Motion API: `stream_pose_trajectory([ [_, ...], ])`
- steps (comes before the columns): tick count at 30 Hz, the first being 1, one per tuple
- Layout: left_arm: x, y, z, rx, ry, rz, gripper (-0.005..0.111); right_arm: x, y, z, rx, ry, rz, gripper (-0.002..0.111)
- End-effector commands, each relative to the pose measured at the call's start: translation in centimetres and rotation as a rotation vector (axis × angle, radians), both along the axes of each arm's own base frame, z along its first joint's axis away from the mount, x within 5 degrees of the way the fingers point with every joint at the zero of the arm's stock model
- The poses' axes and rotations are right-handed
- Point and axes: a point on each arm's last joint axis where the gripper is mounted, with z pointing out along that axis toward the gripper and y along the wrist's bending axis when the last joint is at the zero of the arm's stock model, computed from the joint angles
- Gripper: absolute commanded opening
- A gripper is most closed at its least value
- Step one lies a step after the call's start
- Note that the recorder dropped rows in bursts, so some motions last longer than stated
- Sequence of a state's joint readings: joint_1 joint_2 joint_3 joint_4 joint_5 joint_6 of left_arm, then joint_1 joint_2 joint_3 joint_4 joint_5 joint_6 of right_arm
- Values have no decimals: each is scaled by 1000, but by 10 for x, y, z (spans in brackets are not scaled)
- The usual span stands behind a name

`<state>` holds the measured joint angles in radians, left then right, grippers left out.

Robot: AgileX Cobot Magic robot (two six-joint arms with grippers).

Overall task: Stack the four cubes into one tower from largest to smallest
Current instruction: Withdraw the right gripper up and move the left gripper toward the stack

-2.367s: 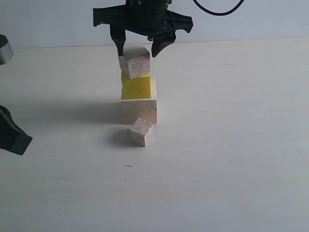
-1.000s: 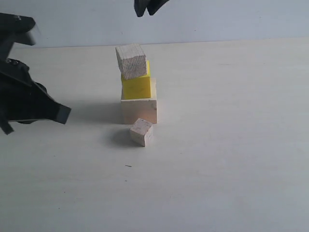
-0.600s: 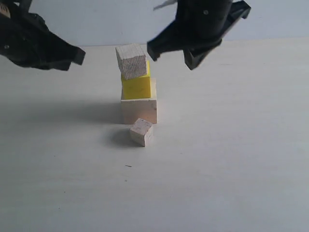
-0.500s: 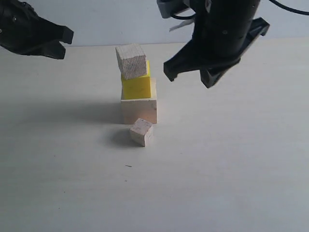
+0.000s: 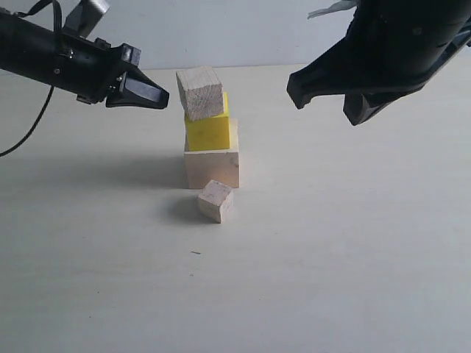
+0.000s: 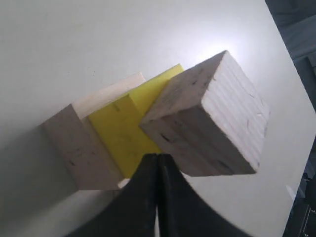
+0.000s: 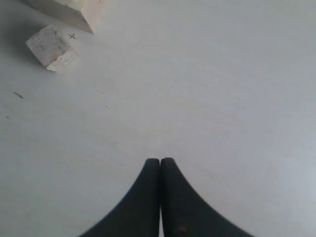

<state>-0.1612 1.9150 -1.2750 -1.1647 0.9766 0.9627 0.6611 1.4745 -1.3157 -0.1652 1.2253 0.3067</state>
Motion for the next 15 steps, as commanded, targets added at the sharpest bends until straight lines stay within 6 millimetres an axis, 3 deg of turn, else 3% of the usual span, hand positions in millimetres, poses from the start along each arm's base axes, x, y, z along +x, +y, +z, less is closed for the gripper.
stream_pose_trajectory([
  [1,2,-9,2,-9,-37,-3,0,-1,-1,1,1,-12,-7,0],
  [15,12,-16,-10,-30,-18,37,0,-2,-2,2,2,-14,-6,0],
])
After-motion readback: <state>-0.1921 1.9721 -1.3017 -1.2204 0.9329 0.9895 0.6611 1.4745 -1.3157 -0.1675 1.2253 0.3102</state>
